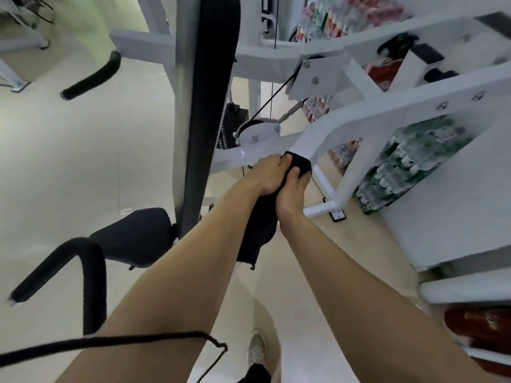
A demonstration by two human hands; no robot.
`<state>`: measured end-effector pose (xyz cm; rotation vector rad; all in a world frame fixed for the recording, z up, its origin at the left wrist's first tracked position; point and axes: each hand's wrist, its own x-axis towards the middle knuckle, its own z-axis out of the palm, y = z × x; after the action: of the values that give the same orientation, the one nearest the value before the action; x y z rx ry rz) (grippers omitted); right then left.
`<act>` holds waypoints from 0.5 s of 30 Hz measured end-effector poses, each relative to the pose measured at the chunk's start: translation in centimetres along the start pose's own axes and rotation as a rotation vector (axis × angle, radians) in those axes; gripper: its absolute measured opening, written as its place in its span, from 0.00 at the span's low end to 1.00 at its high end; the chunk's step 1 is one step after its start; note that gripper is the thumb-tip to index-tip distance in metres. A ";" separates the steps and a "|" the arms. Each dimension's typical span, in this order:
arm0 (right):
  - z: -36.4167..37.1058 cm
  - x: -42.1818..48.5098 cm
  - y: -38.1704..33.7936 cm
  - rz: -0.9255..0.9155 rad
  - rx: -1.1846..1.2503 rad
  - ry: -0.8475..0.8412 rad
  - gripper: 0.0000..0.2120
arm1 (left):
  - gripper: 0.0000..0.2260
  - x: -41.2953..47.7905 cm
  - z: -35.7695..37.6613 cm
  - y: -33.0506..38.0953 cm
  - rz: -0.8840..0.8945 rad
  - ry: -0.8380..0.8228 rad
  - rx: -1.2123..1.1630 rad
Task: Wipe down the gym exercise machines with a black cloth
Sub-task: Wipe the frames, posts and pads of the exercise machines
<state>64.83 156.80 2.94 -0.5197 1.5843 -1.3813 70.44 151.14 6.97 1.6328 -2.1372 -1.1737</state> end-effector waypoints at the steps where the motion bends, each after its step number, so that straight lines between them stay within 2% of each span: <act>1: -0.3 1.2 -0.5 0.005 0.009 0.002 0.29 | 0.23 1.3 0.0 0.6 0.003 -0.015 0.005; 5: -0.8 3.6 -1.5 -0.009 0.024 0.016 0.29 | 0.21 3.5 0.2 1.1 0.037 -0.033 -0.029; 12: 1.2 -3.8 1.8 -0.073 -0.036 0.042 0.28 | 0.15 -5.1 0.0 -4.5 0.067 -0.021 -0.065; 15: 1.3 -4.2 2.1 -0.047 -0.066 0.037 0.27 | 0.16 -5.3 -0.2 -4.6 0.065 -0.014 -0.044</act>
<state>68.49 160.06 2.69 -0.5776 1.6616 -1.3839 75.80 155.37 5.45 1.5293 -2.1400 -1.2078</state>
